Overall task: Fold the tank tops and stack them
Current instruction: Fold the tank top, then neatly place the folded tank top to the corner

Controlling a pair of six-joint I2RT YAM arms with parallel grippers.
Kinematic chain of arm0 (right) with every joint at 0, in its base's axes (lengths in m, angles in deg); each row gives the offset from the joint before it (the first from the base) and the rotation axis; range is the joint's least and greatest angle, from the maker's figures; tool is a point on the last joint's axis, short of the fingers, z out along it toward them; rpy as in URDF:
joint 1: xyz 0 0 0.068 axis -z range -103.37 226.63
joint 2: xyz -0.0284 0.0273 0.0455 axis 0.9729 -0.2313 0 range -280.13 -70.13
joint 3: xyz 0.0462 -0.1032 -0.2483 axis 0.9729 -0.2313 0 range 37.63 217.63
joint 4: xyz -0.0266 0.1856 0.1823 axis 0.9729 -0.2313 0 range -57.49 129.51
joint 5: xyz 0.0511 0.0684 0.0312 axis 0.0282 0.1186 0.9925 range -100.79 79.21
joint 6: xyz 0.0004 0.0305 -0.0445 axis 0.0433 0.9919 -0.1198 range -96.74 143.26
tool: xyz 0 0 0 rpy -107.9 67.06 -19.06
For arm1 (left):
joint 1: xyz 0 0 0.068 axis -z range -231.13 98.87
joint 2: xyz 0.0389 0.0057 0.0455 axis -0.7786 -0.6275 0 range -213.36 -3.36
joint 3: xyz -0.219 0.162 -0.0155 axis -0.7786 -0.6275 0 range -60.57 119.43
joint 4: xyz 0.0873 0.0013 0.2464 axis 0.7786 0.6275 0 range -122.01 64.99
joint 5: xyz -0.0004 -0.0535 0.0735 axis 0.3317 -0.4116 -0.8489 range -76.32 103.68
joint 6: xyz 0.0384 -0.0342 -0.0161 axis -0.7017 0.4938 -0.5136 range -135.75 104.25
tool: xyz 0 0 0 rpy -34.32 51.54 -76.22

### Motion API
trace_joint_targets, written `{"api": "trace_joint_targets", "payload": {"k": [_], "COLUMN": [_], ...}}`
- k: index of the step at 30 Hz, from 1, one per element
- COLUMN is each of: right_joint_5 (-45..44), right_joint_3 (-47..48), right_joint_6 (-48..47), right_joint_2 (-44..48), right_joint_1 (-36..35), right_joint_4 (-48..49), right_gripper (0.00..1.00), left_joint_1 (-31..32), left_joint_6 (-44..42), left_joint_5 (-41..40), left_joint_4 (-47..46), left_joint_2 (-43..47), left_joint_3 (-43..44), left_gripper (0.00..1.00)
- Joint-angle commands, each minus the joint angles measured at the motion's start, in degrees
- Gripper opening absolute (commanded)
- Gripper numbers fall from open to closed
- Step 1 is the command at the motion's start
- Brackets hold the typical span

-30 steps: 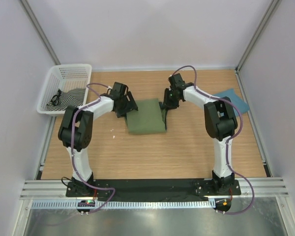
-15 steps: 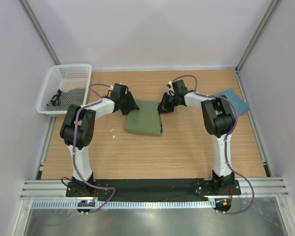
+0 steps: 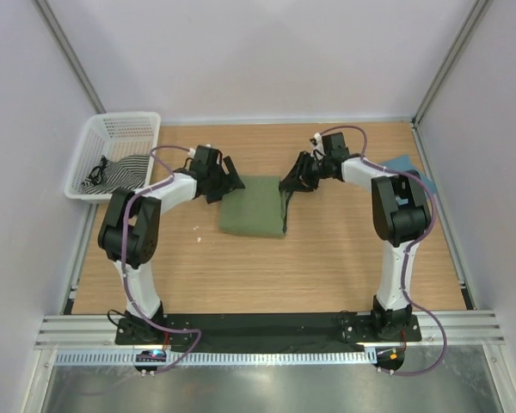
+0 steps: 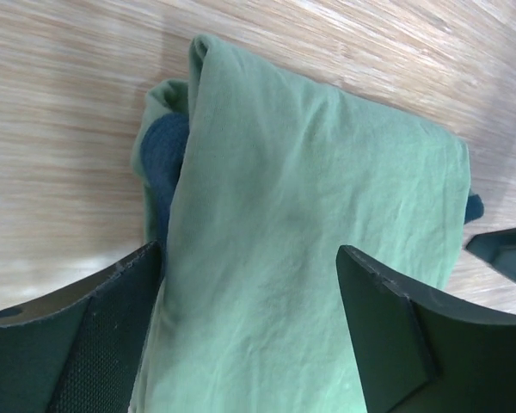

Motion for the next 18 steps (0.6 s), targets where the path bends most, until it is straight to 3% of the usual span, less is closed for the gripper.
{"api": "trace_joint_targets", "payload": {"k": [1, 5, 15, 18], "right_joint_5": [-5.19, -8.9, -24.28, -26.92], "right_joint_3": [-0.4, -2.41, 0.92, 3.55], "right_joint_6": [-4.23, -5.64, -9.25, -9.77], "right_joint_2": [6.98, 9.79, 7.42, 5.4], "right_joint_1": [-0.39, -0.65, -7.23, -8.82], "right_joint_4": [-4.65, -5.99, -11.09, -12.14], "right_gripper": [0.47, 0.66, 0.87, 0.85], "left_joint_1": [-0.12, -0.03, 0.05, 0.14], "left_joint_6": [-1.64, -2.25, -3.39, -4.01], "left_joint_5": [-2.29, -2.99, -3.34, -3.25], "left_joint_4": [2.42, 3.91, 4.97, 4.88], "left_joint_2": [4.68, 6.53, 4.6, 3.19], "left_joint_3": [-0.38, -1.17, -1.0, -0.3], "left_gripper": [0.85, 0.86, 0.88, 0.9]}}
